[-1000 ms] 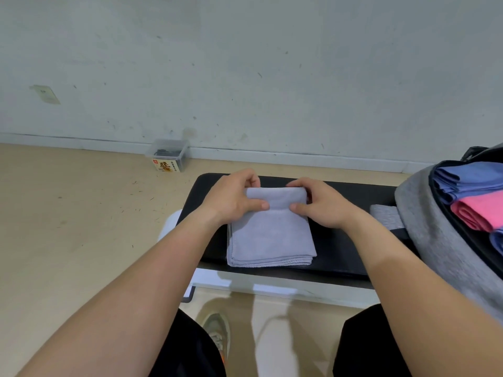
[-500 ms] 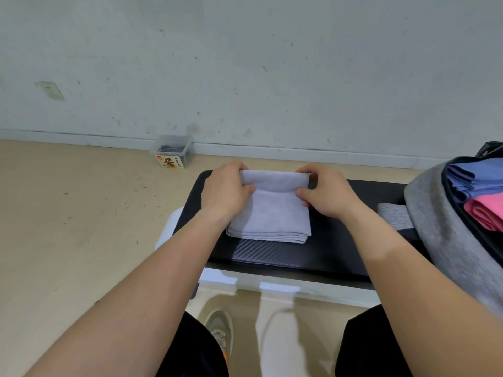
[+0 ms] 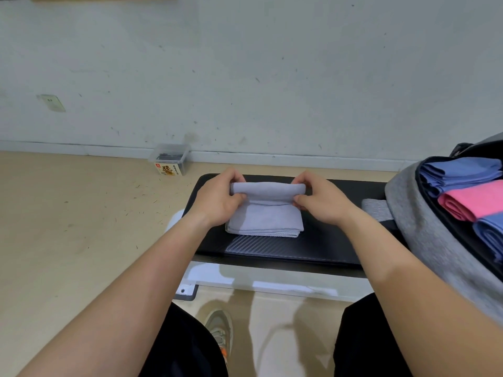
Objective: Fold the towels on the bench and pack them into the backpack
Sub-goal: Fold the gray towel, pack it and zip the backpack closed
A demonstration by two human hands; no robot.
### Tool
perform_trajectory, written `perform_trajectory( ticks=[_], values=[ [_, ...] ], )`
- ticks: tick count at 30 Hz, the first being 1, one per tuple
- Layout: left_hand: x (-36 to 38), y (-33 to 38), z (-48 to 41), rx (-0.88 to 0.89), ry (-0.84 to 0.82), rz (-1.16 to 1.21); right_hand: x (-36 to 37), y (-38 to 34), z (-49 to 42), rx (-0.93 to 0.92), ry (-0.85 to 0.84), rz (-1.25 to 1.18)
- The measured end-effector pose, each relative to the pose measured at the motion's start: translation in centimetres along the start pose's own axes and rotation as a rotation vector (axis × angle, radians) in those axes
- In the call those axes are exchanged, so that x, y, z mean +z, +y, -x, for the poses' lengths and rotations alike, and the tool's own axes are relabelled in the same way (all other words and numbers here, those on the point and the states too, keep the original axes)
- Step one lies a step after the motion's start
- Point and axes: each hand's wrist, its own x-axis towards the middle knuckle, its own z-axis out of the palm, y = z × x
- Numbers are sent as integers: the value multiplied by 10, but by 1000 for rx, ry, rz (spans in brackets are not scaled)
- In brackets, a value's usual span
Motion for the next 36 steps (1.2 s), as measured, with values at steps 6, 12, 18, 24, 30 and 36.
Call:
perform_trajectory(
  ticks=[6,12,18,24,30,36],
  values=[
    [-11,-5,11,132,-143,-85,0,-5,24,-35,-119,142],
    [-19,-18,19,132,-281,-56,4,-7,42,-69,-158,284],
    [-22,-16,21,129,-353,-76,15,-6,40,-105,-17,332],
    [-15,6,19,75,-248,-354,39,-20,37,-50,114,632],
    [23,26,8,144,171,-506,45,-24,32,-43,127,699],
    [57,0,2,95,-70,-525,34,-34,30,-1,110,651]
  ],
)
